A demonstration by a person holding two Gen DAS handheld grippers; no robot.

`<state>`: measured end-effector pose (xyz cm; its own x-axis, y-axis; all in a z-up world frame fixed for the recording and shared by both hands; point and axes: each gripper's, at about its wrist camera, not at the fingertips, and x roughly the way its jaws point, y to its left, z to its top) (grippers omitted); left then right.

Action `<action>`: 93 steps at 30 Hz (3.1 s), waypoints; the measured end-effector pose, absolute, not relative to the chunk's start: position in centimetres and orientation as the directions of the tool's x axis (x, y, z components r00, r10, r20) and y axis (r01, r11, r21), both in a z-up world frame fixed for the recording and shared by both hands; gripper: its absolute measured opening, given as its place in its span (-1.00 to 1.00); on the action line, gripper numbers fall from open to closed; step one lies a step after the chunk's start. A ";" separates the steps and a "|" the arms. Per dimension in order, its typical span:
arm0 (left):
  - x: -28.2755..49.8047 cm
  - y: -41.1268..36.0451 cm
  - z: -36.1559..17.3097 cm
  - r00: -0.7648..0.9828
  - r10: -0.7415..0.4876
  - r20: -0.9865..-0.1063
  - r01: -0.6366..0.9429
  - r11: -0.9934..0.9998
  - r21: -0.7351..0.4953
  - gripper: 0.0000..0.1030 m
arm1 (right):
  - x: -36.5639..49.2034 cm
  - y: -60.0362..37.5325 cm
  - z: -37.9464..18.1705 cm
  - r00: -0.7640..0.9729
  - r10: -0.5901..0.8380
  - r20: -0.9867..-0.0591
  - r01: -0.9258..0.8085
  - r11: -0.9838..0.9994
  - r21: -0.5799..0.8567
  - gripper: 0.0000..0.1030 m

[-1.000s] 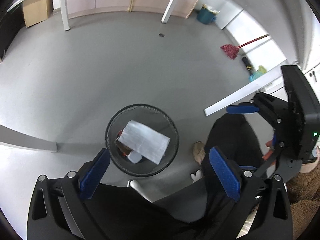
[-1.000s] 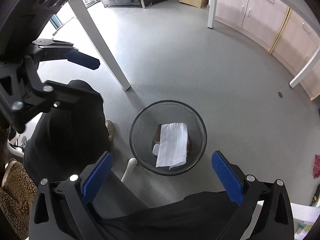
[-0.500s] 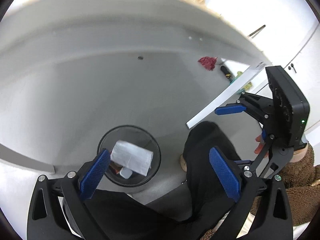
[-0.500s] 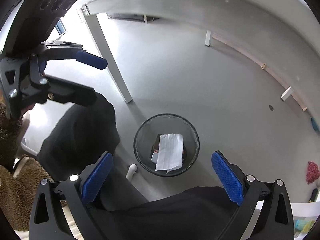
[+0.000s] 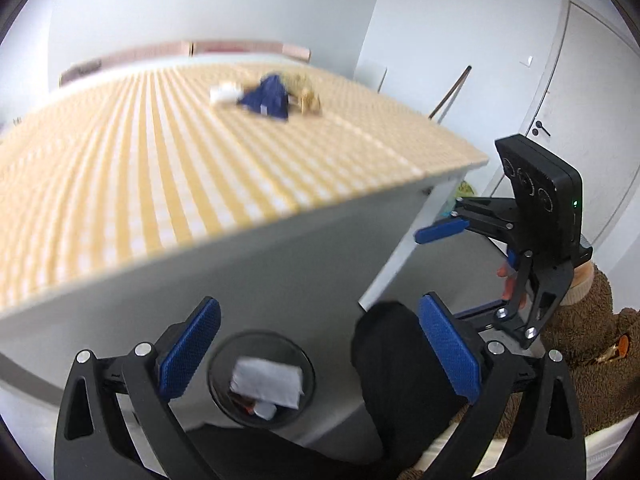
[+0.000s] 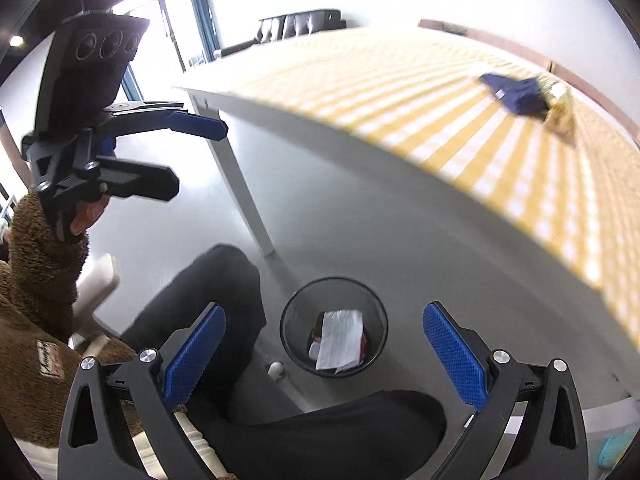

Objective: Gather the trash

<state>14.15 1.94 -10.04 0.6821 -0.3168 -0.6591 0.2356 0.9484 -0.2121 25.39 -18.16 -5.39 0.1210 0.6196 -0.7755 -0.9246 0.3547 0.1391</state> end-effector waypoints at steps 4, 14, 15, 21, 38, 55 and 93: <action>16.1 2.5 -7.7 0.698 -0.287 -0.656 0.226 0.957 -0.179 0.91 | 27.5 -19.4 -3.3 0.184 0.634 -0.751 -0.901 0.414 0.129 0.94; 22.4 4.0 -4.7 0.713 -0.243 -0.657 0.210 0.969 -0.130 0.91 | 32.1 -20.8 -0.8 0.268 0.633 -0.726 -0.867 0.487 0.105 0.94; 22.9 4.2 -4.6 0.718 -0.239 -0.654 0.206 0.970 -0.128 0.91 | 32.5 -20.8 -0.9 0.269 0.632 -0.727 -0.866 0.489 0.105 0.94; 27.2 5.4 -4.4 0.699 -0.233 -0.676 0.187 0.972 -0.141 0.91 | 35.5 -20.5 -0.3 0.273 0.640 -0.719 -0.855 0.503 0.123 0.94; 43.1 8.3 -5.4 0.619 -0.159 -0.769 0.082 0.987 -0.139 0.91 | 47.2 -15.5 -0.3 0.325 0.569 -0.755 -0.810 0.580 0.088 0.94; 52.8 6.1 -9.3 0.507 -0.053 -0.860 0.018 0.999 -0.051 0.24 | 53.8 -11.6 -2.8 0.286 0.555 -0.782 -0.806 0.580 0.117 -0.01; 29.7 1.7 -2.1 0.672 -0.117 -0.731 0.044 0.992 -0.117 0.02 | 34.4 -20.5 3.6 0.365 0.629 -0.686 -0.796 0.593 0.120 -0.39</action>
<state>29.74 1.75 -2.09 0.6718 -0.1165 -0.7315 0.0444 0.9921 -0.1172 34.37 -20.53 3.57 0.3651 0.6291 -0.6863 -0.7961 0.5932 0.1203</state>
